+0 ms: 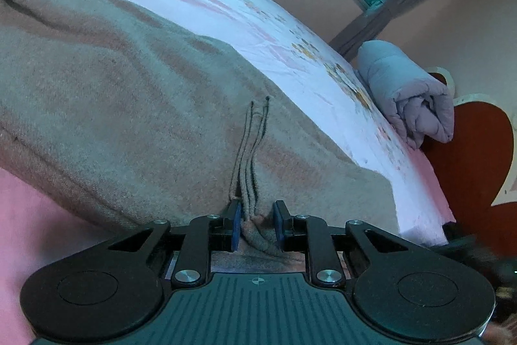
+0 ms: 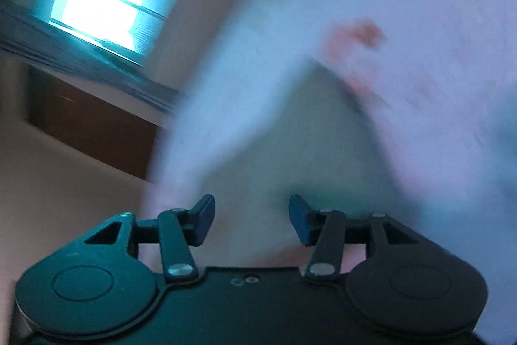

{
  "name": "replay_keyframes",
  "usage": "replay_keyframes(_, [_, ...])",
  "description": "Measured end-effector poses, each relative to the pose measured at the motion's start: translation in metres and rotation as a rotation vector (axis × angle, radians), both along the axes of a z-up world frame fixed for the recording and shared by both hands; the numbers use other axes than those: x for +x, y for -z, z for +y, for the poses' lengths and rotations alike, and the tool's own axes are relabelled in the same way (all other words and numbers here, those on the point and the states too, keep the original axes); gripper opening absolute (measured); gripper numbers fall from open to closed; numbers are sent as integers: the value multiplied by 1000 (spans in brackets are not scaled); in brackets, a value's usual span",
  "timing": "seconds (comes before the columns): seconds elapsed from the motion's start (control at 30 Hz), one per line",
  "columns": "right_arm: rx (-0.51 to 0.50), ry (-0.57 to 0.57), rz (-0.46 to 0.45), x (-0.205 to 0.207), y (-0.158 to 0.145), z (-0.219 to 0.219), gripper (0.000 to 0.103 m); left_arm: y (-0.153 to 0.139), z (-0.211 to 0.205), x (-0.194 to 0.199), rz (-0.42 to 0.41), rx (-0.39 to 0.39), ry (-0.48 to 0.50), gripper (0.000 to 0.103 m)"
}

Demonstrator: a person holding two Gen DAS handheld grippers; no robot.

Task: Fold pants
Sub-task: 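Grasp the elastic waistband end with the left tool and lift it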

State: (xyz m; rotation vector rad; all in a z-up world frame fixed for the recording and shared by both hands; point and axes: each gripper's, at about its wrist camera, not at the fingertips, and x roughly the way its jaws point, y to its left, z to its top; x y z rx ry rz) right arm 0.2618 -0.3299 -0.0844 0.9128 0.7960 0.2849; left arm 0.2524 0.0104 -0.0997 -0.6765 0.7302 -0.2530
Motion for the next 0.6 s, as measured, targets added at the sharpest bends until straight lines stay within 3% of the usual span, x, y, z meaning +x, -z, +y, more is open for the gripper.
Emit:
replay_keyframes(0.03, [0, 28, 47, 2, 13, -2, 16, 1, 6, -2, 1, -2, 5, 23])
replay_keyframes(0.1, [40, 43, 41, -1, 18, -8, 16, 2, 10, -2, 5, -16, 14, 24])
replay_keyframes(0.13, [29, 36, 29, -3, 13, -8, 19, 1, 9, 0, 2, -16, 20, 24])
replay_keyframes(0.17, [2, 42, -6, -8, 4, -7, 32, 0, 8, 2, -2, -17, 25, 24])
replay_keyframes(0.2, [-27, 48, -69, -15, -7, -6, 36, 0, 7, 4, -4, -23, 27, 24])
replay_keyframes(0.27, [-35, 34, -173, -22, -20, -1, 35, 2, 8, 5, -11, -24, 31, 25])
replay_keyframes(0.3, [-49, 8, -158, -17, -18, 4, 36, 3, 7, 7, -12, -24, 32, 26])
replay_keyframes(0.37, [-178, -44, -15, 0, -2, 19, 27, 4, 9, 8, -12, -36, 39, 28])
replay_keyframes(0.4, [-218, -47, -20, 1, 0, 22, 27, 3, 11, 8, -10, -42, 44, 29])
replay_keyframes(0.47, [-255, -55, -30, -1, -14, 29, 38, -2, 22, 1, -18, -41, 39, 39])
replay_keyframes(0.5, [-258, -59, -58, -4, -22, 31, 38, -7, 31, -5, -38, -18, 21, 44])
replay_keyframes(0.57, [-264, -93, -121, -11, -36, 41, 38, -16, 55, -21, -84, 17, -28, 69])
replay_keyframes(0.6, [-275, -119, -142, -14, -42, 48, 38, -19, 71, -31, -106, 25, -65, 71])
